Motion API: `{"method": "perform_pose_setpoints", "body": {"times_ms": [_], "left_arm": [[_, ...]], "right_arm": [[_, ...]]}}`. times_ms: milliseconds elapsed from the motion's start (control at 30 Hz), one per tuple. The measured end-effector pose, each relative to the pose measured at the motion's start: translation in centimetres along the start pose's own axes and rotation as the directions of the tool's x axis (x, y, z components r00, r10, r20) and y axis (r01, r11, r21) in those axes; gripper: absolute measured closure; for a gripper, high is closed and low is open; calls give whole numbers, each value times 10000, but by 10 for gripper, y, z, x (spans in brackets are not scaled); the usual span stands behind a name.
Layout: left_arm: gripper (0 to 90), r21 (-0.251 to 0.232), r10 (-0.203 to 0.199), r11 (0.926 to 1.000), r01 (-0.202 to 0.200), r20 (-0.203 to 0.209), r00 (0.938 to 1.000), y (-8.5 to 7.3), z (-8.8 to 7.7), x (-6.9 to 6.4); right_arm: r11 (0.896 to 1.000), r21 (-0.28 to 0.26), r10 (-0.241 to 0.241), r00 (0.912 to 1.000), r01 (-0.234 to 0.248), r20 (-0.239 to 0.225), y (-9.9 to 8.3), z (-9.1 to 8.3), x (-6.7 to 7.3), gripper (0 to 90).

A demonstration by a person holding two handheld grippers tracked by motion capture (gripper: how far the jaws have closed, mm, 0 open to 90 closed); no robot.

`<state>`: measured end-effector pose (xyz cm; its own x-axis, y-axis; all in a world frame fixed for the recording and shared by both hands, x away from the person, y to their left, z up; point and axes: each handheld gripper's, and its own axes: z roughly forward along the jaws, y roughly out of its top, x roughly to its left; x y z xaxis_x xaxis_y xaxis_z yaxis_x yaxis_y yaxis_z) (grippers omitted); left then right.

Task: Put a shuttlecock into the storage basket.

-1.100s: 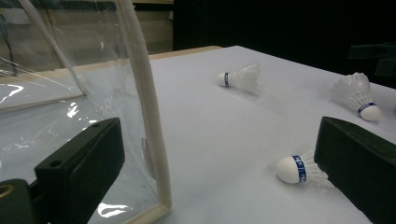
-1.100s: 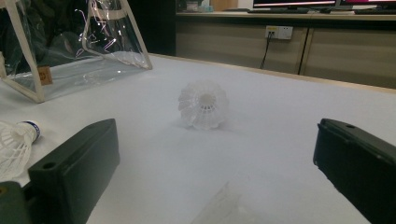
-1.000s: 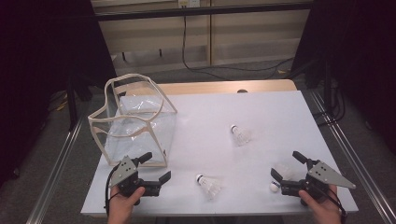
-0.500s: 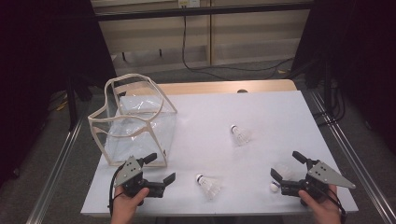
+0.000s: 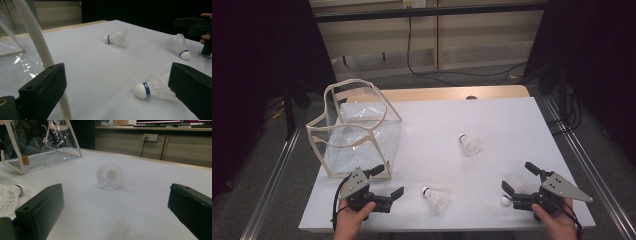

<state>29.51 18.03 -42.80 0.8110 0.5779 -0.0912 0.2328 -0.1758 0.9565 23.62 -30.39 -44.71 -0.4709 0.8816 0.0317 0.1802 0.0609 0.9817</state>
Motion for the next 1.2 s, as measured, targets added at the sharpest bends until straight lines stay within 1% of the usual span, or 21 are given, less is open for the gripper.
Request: {"method": "perform_pose_setpoints", "body": {"times_ms": [67, 200, 233, 300, 467, 767, 1100, 1200], "left_arm": [[19, -22, -33, 10000, 33, 25, 10000, 0, 1, -1], [18, 110, 33, 9999, -35, 190, 9998, 0, 4, -4], [18, 106, -20, 9999, 18, 207, 9998, 0, 5, -4], [18, 167, 38, 9999, -42, 255, 9997, 0, 6, -5], [18, 254, -8, 9997, -1, 362, 9993, 0, 8, -6], [18, 390, 60, 9992, -80, 505, 9987, 0, 12, -9], [19, 508, -12, 9987, -23, 678, 9977, 0, 15, -11], [19, 585, -19, 9983, -29, 810, 9967, 0, 17, -12]], "right_arm": [[10000, -5, 6, 10000, -6, 5, 0, 0, 0, 1], [10000, -6, 4, 10000, -4, 8, 0, 0, 0, 1], [10000, 1, 12, 10000, -12, -4, 0, 0, 0, 1], [10000, 3, -4, 10000, 4, -2, 0, 0, 0, 1], [10000, 7, 3, 10000, -3, -4, 0, 0, 0, 1], [10000, 3, 6, 10000, -6, -2, 0, 0, 0, 1], [10000, 2, 10, 10000, -10, -13, 0, 0, 0, 1], [10000, -1, 12, 10000, -12, -9, 0, 0, 0, 2]]}}
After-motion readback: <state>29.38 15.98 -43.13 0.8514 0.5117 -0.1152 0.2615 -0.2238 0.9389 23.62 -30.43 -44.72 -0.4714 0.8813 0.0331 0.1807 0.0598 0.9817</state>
